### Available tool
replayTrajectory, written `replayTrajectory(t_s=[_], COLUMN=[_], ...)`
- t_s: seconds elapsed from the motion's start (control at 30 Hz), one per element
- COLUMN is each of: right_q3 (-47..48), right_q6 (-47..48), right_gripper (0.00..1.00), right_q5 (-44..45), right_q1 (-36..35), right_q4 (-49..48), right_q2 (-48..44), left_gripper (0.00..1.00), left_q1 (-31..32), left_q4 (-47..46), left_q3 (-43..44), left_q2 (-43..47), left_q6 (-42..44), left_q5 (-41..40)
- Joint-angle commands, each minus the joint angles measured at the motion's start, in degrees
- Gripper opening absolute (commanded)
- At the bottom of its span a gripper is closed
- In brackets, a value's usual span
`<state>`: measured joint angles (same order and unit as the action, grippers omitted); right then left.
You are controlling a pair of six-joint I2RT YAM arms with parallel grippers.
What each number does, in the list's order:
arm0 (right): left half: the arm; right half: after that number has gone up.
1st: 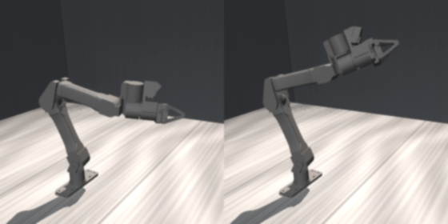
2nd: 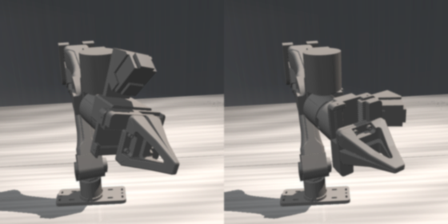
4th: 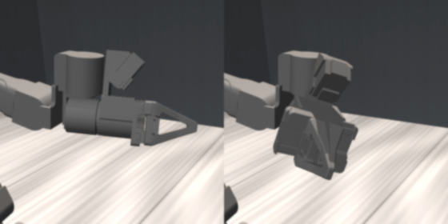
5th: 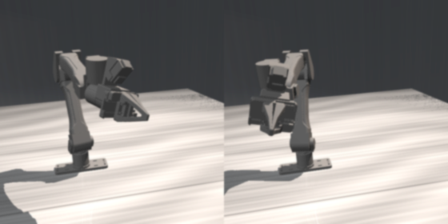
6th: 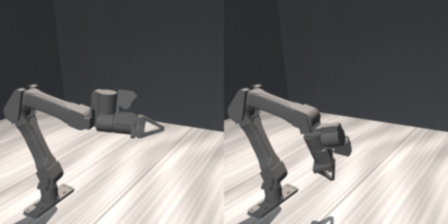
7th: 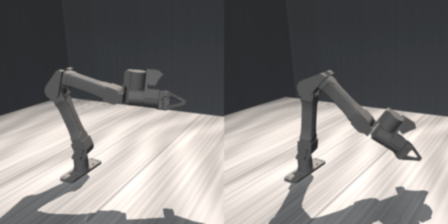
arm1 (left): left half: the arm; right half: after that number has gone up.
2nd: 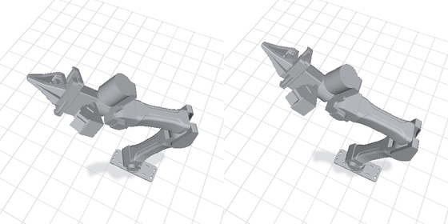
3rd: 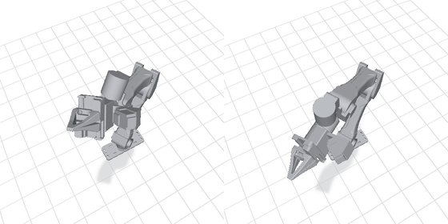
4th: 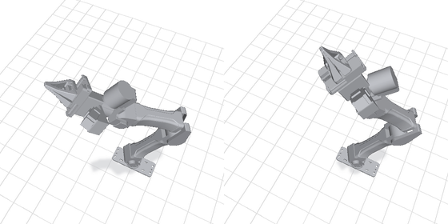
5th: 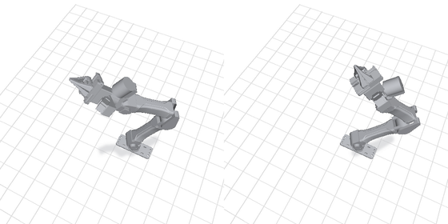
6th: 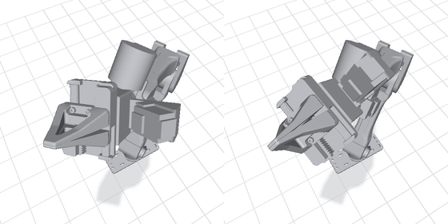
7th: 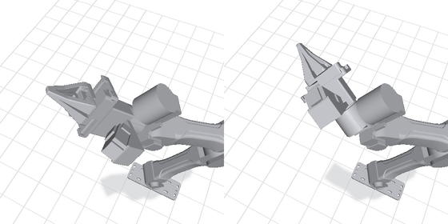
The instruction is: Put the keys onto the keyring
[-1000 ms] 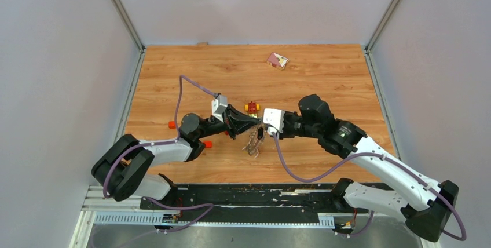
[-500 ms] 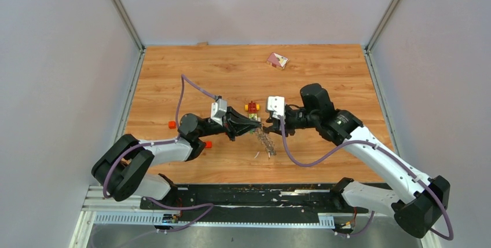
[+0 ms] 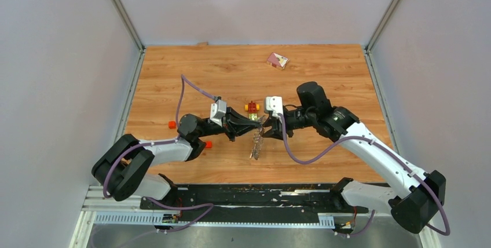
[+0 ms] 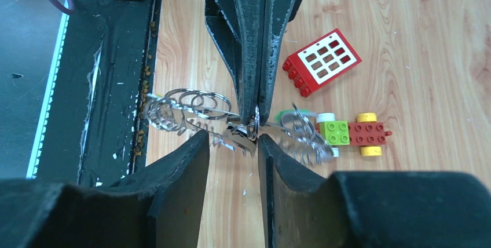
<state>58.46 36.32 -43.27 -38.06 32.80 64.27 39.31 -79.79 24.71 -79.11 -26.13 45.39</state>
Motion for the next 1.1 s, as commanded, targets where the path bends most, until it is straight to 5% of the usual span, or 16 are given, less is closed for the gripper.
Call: replayTrajectory(t_s=[0.0,0.57,1.07], right_q3=[-0.39,-0.36,-0.60], right_q6=[0.69,-1.46,-1.86], right_gripper=[0.38,0.33,0.00], right_q5=[-3.85,-5.18,-4.75], right_q1=[0.16,0.11,1.70], right_q4=[-0.11,-2.16,-2.12], right_q2=[0.77,4.11,3.35], left_gripper=[0.00,0.00,0.00], left_q1=[0.18,0.29,0.16], left_q4=[-5.61,-5.99,-5.43], left_q3=[1.92,1.92,1.48], left_q2=[0.15,0.38,0.51], left_q6=[0.21,-1.07,0.26], left_q5=[0.14,-0.95,-1.50])
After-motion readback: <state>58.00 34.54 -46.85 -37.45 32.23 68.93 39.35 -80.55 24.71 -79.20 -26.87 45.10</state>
